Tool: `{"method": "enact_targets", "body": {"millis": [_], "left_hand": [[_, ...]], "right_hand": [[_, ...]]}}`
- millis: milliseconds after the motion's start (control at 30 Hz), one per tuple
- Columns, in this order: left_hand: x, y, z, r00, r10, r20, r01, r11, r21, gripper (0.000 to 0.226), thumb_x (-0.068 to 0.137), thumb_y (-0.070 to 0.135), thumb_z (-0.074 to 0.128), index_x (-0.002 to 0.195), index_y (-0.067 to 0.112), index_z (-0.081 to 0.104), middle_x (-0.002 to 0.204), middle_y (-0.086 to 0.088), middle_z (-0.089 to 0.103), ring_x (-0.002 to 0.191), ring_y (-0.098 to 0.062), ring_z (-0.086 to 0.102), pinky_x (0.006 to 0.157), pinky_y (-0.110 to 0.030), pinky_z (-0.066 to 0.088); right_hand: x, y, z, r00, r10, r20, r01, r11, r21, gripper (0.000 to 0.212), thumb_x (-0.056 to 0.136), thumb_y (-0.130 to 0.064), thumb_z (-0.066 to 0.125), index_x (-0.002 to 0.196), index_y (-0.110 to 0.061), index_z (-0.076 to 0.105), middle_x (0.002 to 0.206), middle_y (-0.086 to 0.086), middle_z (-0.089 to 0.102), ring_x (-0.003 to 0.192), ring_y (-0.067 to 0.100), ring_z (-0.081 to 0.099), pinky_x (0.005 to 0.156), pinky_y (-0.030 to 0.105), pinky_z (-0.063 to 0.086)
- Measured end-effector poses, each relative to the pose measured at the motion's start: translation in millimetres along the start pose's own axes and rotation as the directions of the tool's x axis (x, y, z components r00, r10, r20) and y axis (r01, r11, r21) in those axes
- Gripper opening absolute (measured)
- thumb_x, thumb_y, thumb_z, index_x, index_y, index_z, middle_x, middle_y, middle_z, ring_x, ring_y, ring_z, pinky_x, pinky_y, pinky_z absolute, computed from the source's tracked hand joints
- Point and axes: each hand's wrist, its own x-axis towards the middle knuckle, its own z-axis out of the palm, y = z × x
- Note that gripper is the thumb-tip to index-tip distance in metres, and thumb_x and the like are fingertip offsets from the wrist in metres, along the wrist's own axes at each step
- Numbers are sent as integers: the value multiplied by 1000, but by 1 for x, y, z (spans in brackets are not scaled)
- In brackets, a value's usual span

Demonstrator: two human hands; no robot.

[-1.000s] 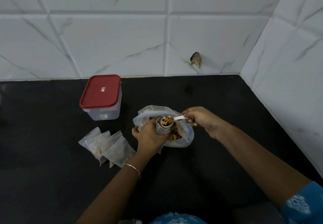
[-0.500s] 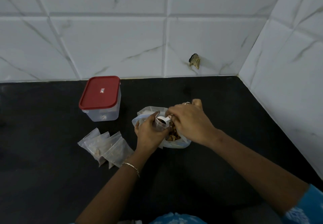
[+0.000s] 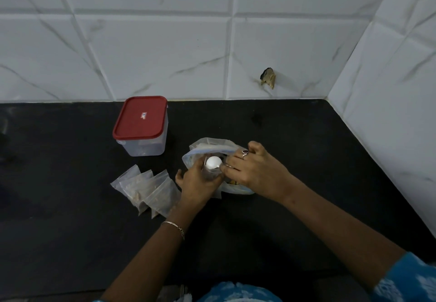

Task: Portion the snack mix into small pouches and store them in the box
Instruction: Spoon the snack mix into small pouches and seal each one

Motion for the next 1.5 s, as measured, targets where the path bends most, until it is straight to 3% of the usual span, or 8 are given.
{"method": "enact_targets", "body": {"millis": [200,433,600,700,867,967,1267,1500], "left_hand": [[-8,-7,-2,999,-37,-3,37,998,55,51,80,53,68,126,34,55,131,12,59,132,-10,41,115,-51,-4],[-17,-4,-7,999,-21,31,21,1000,3,57,82,50,67,132,27,52,137,7,55,136,-13,38,117,-51,-2],[-22,-7,-5,999,-14,48,14,1000,-8,58,81,52,67,131,32,48,132,11,57,131,-10,42,117,-49,4],[-28,-13,-3,999,9,33,-8,1000,-25,62,80,47,70,134,34,43,128,16,57,128,-5,43,117,-47,7],[-38,-23,4,997,49,53,-44,994,-105,50,79,47,67,124,33,50,119,19,58,117,-3,53,108,-45,38],[-45,-23,7,998,69,4,-69,995,-72,39,83,36,68,118,27,55,115,11,62,109,-7,56,93,-34,50],[-51,-25,6,994,26,107,-15,994,-105,33,87,28,67,119,24,56,97,13,64,85,-3,64,77,-28,56],[-50,-27,6,991,14,136,4,991,-131,32,87,29,67,117,26,56,92,16,64,78,2,62,69,-17,53]], "right_hand": [[-3,-9,-1,964,240,112,-263,914,308,32,86,-8,49,106,-25,67,98,-9,68,91,12,63,94,37,31],[-9,-14,-6,513,545,663,-670,-228,707,25,100,-11,47,105,-25,68,83,-9,65,80,-2,61,76,20,45],[-20,-15,1,345,464,816,-585,-573,574,26,100,-7,45,107,-17,68,88,4,66,76,8,54,77,22,45],[-33,-15,15,347,599,722,-705,-341,621,26,101,-11,45,109,-21,67,92,-2,67,73,0,56,69,14,41],[-49,-25,31,709,591,385,-704,567,427,33,90,-8,60,120,-19,65,105,-1,67,83,8,63,70,16,48],[-42,-36,29,814,452,364,-531,833,154,35,83,-14,68,118,-17,64,100,3,67,72,17,65,62,31,50],[-39,-30,19,529,665,528,-848,385,364,24,98,-22,49,117,-28,62,101,-9,66,80,5,61,61,18,44],[-42,-38,23,482,638,601,-871,274,408,26,100,-19,45,119,-26,61,86,-11,62,64,2,56,53,17,41]]}}
